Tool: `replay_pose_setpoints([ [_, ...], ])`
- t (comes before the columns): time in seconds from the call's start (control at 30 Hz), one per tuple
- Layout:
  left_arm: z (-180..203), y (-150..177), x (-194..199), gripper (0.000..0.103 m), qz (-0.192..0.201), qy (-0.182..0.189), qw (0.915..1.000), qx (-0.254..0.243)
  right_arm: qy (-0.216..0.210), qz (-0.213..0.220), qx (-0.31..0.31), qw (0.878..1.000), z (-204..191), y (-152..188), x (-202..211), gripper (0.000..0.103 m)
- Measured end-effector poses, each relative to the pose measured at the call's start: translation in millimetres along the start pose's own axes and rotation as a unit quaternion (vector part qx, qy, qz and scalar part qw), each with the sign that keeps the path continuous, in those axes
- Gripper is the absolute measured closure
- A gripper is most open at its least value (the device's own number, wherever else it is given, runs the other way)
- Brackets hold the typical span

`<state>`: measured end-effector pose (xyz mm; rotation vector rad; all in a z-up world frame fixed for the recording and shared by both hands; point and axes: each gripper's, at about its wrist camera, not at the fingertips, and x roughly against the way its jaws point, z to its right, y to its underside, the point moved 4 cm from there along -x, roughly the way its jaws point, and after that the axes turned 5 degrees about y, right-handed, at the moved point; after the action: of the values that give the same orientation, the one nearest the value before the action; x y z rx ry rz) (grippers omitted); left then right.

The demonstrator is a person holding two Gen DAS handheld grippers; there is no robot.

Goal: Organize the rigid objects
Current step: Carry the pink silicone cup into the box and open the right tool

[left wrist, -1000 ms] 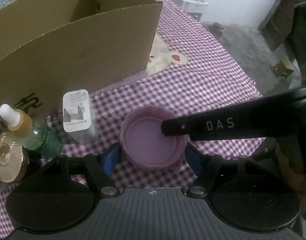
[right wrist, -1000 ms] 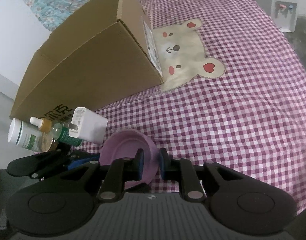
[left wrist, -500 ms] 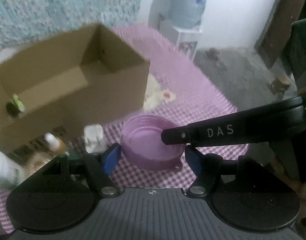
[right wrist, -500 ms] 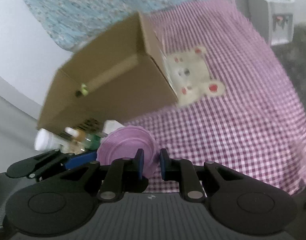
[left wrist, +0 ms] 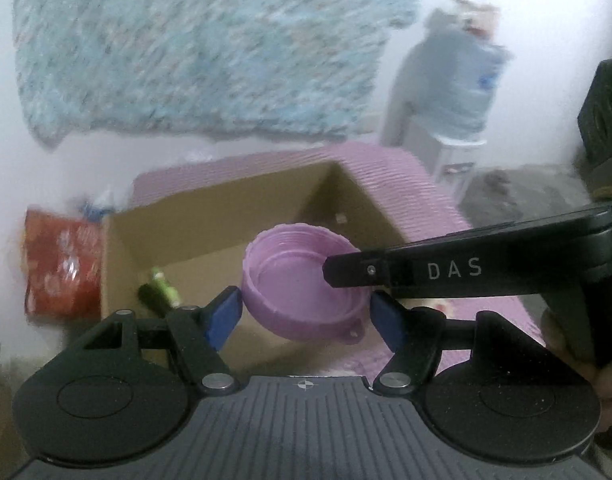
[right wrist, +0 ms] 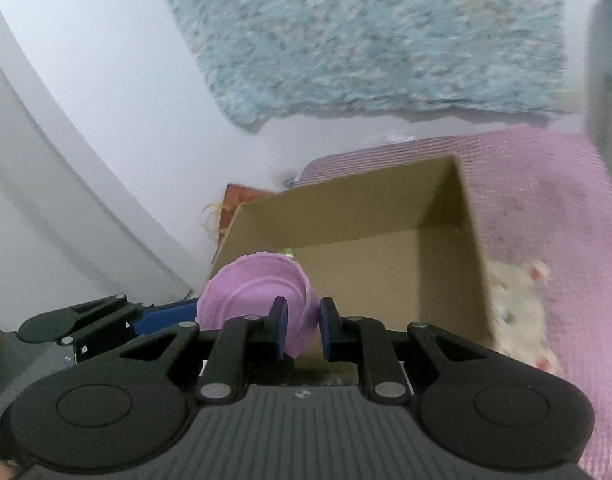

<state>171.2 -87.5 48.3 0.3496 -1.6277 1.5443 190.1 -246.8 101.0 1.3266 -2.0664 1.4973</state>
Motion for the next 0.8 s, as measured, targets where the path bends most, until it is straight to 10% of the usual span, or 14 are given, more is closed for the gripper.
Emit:
replay_pose_setpoints([
  [0.4,-79,11,-99,0.033,-0.159,-0.016,0.9817,0.104,-0.028,-0.220,-0.034,0.974,20,-27,-162,0.085],
  [0.8,-87,21,-109,0.030,-0.186,-0.045,0.9773,0.091,-0.028,-0.281,-0.083,0.956,30,-4,-199,0.084],
])
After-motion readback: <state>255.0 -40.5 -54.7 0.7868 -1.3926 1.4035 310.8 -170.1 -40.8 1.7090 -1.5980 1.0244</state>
